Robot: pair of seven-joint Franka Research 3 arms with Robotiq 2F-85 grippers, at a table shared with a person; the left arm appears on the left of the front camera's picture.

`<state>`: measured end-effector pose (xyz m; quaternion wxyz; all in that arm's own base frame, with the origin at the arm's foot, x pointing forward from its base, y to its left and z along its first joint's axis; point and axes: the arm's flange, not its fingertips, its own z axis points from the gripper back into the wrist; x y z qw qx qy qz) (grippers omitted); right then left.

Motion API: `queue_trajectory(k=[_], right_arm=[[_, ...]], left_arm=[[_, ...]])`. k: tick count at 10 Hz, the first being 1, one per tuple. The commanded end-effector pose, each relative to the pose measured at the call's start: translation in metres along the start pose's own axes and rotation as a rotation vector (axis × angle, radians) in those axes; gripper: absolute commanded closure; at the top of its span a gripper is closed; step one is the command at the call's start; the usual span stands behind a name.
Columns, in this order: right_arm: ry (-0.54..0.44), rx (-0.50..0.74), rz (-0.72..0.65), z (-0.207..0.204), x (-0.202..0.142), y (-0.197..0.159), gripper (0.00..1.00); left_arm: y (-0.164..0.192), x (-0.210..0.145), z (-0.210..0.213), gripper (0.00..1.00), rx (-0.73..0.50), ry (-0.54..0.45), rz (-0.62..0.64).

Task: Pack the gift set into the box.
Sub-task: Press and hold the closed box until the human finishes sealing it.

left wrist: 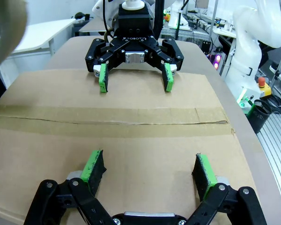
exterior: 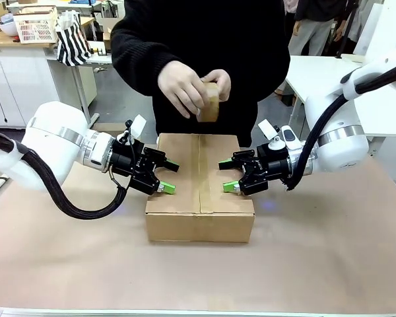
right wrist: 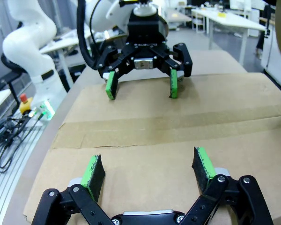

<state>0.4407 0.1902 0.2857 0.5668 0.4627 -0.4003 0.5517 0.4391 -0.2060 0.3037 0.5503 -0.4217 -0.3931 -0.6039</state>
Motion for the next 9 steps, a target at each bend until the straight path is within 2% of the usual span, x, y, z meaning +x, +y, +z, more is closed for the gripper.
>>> queue_trajectory(k=[1,9], right_arm=[[0.001,-0.002,-0.001,0.0003,-0.0002,0.0008,0.00],[0.001,-0.002,-0.001,0.0003,-0.0002,0.0008,0.00]], left_arm=[[-0.0022,-0.0051,0.0002,0.00,-0.005,-0.002,-0.010],[-0.0022,-0.0051,0.0002,0.00,-0.005,-0.002,-0.010]])
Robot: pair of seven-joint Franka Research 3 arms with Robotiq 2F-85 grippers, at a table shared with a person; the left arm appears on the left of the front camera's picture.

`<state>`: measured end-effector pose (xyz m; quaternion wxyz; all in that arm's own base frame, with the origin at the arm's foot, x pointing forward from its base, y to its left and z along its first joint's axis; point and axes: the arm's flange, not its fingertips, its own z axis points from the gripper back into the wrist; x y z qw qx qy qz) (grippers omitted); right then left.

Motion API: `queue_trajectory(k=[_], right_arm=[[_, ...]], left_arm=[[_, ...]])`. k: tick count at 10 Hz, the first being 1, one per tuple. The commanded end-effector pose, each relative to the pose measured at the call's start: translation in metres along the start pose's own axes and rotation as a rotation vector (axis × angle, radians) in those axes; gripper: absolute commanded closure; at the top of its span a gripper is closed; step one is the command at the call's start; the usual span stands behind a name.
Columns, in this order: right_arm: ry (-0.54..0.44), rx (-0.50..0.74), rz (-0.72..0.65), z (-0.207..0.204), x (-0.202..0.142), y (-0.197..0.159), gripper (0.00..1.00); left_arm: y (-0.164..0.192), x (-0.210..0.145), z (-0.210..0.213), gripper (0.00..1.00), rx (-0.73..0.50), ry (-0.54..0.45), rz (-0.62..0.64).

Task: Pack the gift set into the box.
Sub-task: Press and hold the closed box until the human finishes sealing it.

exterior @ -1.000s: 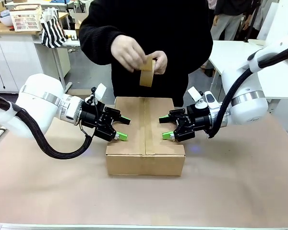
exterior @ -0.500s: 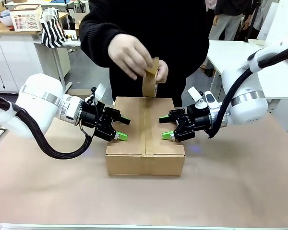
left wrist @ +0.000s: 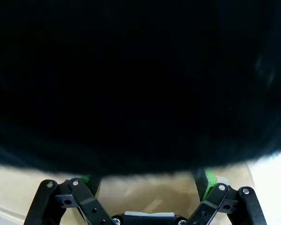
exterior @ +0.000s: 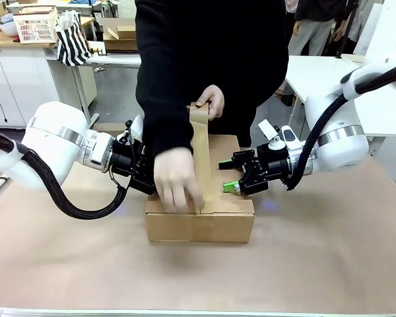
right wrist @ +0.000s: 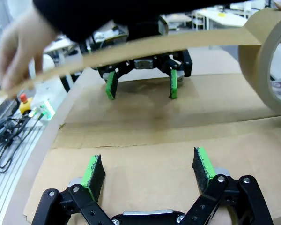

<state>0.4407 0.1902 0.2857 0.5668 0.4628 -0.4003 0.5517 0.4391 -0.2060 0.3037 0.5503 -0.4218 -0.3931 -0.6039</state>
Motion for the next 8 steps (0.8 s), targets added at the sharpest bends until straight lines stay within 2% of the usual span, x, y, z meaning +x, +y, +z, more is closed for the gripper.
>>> queue_trajectory(k=[1,8], right_arm=[[0.001,-0.002,-0.001,0.0003,-0.0002,0.0008,0.00],[0.001,-0.002,-0.001,0.0003,-0.0002,0.0008,0.00]], left_arm=[[-0.0022,-0.0051,0.0002,0.00,-0.005,-0.002,-0.010],[-0.0022,-0.0051,0.0002,0.00,-0.005,-0.002,-0.010]])
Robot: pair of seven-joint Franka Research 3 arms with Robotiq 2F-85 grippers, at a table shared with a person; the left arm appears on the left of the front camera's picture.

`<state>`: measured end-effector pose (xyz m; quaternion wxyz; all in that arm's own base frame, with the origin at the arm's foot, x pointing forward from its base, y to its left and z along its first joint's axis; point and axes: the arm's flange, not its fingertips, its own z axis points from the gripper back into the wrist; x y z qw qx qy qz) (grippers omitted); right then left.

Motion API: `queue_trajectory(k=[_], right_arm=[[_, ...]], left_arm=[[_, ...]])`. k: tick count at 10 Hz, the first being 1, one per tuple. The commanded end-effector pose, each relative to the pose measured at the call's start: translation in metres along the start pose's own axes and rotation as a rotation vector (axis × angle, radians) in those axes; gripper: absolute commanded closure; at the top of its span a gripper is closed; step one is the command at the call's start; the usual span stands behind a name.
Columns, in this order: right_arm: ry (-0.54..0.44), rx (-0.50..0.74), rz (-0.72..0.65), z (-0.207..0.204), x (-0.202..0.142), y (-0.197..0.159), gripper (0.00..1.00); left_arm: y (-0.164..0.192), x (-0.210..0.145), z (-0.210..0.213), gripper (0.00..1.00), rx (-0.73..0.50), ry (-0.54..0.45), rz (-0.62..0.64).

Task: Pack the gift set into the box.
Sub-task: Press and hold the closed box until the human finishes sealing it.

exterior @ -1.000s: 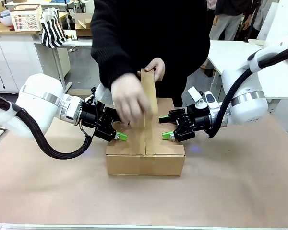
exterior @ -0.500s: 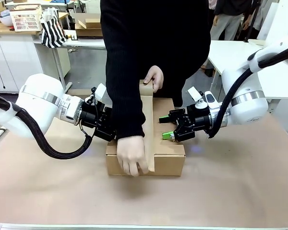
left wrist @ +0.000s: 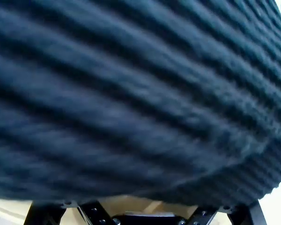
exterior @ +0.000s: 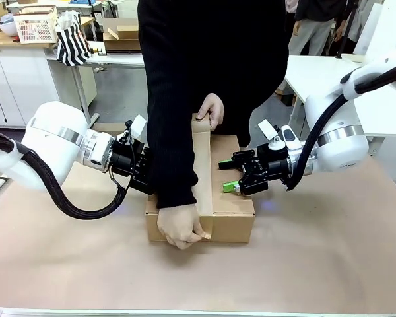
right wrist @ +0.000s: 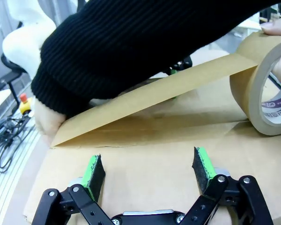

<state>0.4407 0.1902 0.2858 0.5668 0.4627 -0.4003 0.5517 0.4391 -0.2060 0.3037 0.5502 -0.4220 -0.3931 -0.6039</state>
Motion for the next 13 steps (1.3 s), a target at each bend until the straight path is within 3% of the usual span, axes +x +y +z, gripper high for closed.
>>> queue_trajectory(k=[1,13], right_arm=[[0.001,-0.002,-0.001,0.0003,-0.0002,0.0008,0.00],[0.001,-0.002,-0.001,0.0003,-0.0002,0.0008,0.00]], left_arm=[[-0.0022,-0.0052,0.0003,0.00,-0.005,-0.002,-0.010],[-0.0022,-0.0052,0.0003,0.00,-0.005,-0.002,-0.010]])
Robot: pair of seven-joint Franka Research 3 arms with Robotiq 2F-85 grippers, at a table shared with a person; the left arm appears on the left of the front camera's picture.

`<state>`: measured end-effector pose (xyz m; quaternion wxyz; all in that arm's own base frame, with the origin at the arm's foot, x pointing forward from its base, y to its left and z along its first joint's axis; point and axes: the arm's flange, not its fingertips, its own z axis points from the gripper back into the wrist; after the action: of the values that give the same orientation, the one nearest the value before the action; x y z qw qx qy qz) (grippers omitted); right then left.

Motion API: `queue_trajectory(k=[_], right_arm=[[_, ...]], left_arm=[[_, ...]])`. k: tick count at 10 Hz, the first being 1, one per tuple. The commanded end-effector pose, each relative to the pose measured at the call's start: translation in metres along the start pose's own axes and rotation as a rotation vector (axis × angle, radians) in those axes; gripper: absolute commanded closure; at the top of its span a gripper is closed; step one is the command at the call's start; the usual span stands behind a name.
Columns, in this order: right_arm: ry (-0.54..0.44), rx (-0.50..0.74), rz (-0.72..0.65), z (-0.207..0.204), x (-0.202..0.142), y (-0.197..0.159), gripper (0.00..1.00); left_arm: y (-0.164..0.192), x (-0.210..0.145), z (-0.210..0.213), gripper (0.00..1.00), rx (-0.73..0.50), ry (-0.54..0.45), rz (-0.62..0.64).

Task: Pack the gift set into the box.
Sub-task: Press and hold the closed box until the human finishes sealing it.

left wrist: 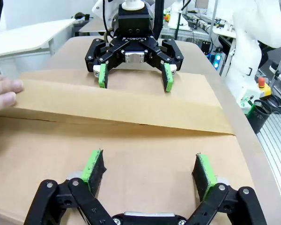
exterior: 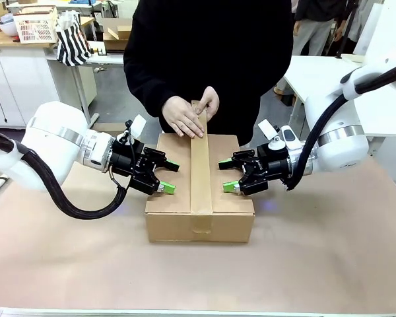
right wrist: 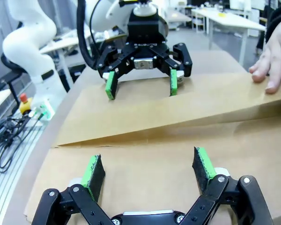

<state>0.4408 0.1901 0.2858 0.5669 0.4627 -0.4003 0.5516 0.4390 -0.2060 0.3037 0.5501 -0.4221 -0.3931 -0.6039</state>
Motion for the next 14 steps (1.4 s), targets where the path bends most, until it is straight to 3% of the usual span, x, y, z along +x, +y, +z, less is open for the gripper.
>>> queue_trajectory(k=[1,14], right_arm=[[0.001,-0.002,-0.001,0.0002,-0.0002,0.0009,0.00],[0.001,-0.002,-0.001,0.0002,-0.0002,0.0009,0.00]], left_arm=[[-0.0021,-0.0052,0.0003,0.00,-0.005,-0.001,-0.010],[-0.0021,-0.0052,0.0003,0.00,-0.005,-0.001,-0.010]])
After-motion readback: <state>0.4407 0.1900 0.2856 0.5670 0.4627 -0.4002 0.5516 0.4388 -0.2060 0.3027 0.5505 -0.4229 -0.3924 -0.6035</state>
